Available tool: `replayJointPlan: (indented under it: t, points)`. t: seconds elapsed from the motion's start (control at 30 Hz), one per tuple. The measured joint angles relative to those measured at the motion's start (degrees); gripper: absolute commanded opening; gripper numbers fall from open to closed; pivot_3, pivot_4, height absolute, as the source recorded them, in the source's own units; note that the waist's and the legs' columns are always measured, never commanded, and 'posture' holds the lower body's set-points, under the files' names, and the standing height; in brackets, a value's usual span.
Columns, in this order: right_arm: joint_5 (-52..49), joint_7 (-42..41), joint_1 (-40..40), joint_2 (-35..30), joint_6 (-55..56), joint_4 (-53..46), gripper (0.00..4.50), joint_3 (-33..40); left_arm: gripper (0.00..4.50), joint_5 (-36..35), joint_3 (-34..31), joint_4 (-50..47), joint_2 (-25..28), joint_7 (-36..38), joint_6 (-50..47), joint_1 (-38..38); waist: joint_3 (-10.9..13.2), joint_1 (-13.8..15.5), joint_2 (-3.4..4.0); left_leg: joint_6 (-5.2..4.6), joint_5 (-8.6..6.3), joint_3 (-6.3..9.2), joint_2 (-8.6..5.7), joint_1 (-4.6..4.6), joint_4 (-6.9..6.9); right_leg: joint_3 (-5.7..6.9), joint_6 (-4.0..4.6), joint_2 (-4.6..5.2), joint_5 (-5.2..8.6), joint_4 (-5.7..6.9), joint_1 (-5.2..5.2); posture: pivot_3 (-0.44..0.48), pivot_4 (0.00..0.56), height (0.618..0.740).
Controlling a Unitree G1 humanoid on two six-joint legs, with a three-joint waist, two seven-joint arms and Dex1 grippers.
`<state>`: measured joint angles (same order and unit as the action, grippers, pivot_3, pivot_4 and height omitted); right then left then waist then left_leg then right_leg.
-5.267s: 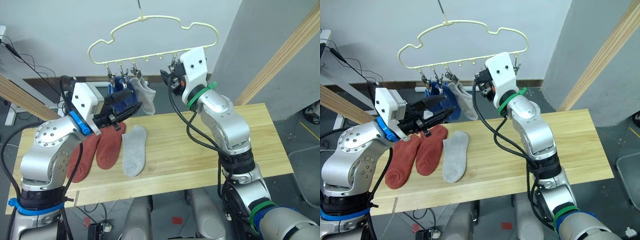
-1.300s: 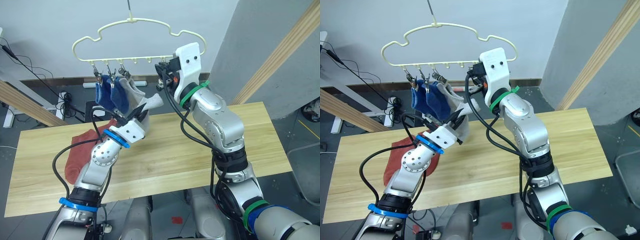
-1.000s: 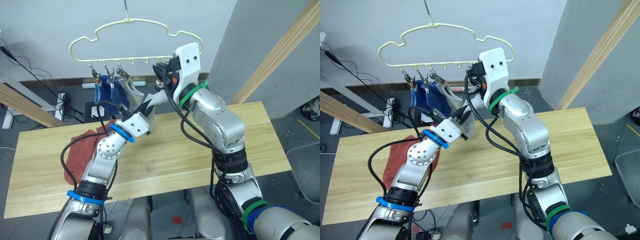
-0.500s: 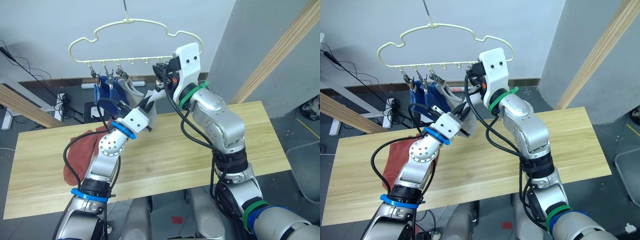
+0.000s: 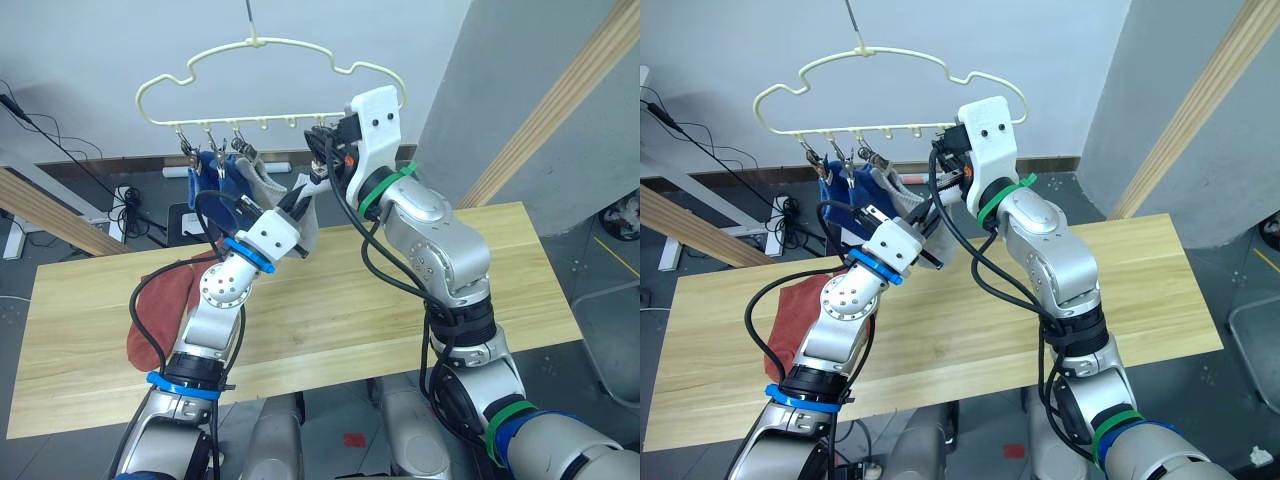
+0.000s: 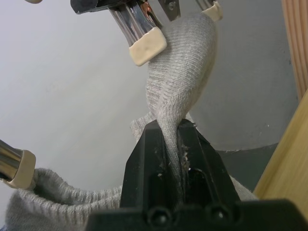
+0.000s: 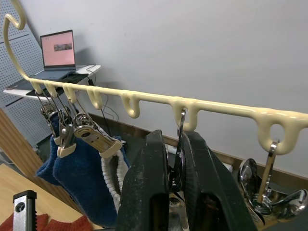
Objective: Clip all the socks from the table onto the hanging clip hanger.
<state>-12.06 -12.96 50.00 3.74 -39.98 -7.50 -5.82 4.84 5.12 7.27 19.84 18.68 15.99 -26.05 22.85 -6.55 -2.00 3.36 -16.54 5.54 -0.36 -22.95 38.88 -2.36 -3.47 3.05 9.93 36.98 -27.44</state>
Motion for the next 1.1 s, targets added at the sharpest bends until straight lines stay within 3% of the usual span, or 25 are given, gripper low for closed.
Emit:
replayJointPlan:
  t: [0.13,0.37,0.6,0.73,0.97,1.1]
  points:
    - [-0.98,0.08,-0.1,0.32,-1.13,-0.1,2.62,0.04,0.0,-0.21,0.0,0.0,-0.13,0.0,-0.77,-0.23,0.0,0.01,0.0,0.0,0.0,0.0,0.0,0.0,0.0,0.0,0.0,0.0,0.0,0.0,0.0,-0.148,0.375,0.74]
    - [-3.44,-1.35,-4.33,-3.71,-7.13,-8.72,2.62,-0.23,0.0,-1.98,-0.01,-0.38,-1.32,1.44,-2.48,-0.45,0.0,0.14,0.0,0.0,0.0,0.01,-0.03,-0.04,0.0,0.0,0.0,0.01,0.0,-0.03,0.01,-0.156,0.379,0.74]
    - [-4.7,-3.95,-6.92,-10.8,-10.36,-17.83,2.67,-2.82,2.0,-5.29,-0.01,-2.7,-1.59,4.66,-7.2,0.06,0.0,-0.03,0.0,0.0,0.0,0.01,-0.01,0.0,0.02,0.0,-0.01,-0.02,0.01,0.01,0.02,-0.164,0.38,0.74]
    - [-4.97,-4.38,-7.5,-13.43,-10.84,-20.79,2.67,-2.79,2.0,-8.75,-0.43,-4.62,-0.01,8.46,-10.69,1.43,0.0,-0.04,0.0,0.0,0.01,0.02,0.02,0.0,0.02,0.0,-0.01,-0.04,0.01,0.02,0.02,-0.162,0.381,0.74]
    - [-3.08,-2.13,-9.72,-16.31,-11.33,-23.3,2.67,-2.29,2.0,-22.3,-4.51,-14.26,9.67,22.01,-22.73,4.58,0.0,0.03,0.0,0.0,0.0,0.03,0.01,-0.01,0.02,0.0,-0.02,-0.04,0.01,0.0,0.02,-0.155,0.382,0.74]
    - [-1.87,0.43,-10.22,-15.05,-10.72,-22.94,2.67,-2.24,2.0,-28.71,-7.63,-17.45,13.92,25.93,-30.24,3.16,0.0,0.08,0.0,0.0,0.01,0.02,0.01,0.0,0.02,0.0,-0.03,-0.04,0.02,-0.02,0.02,-0.14,0.383,0.74]
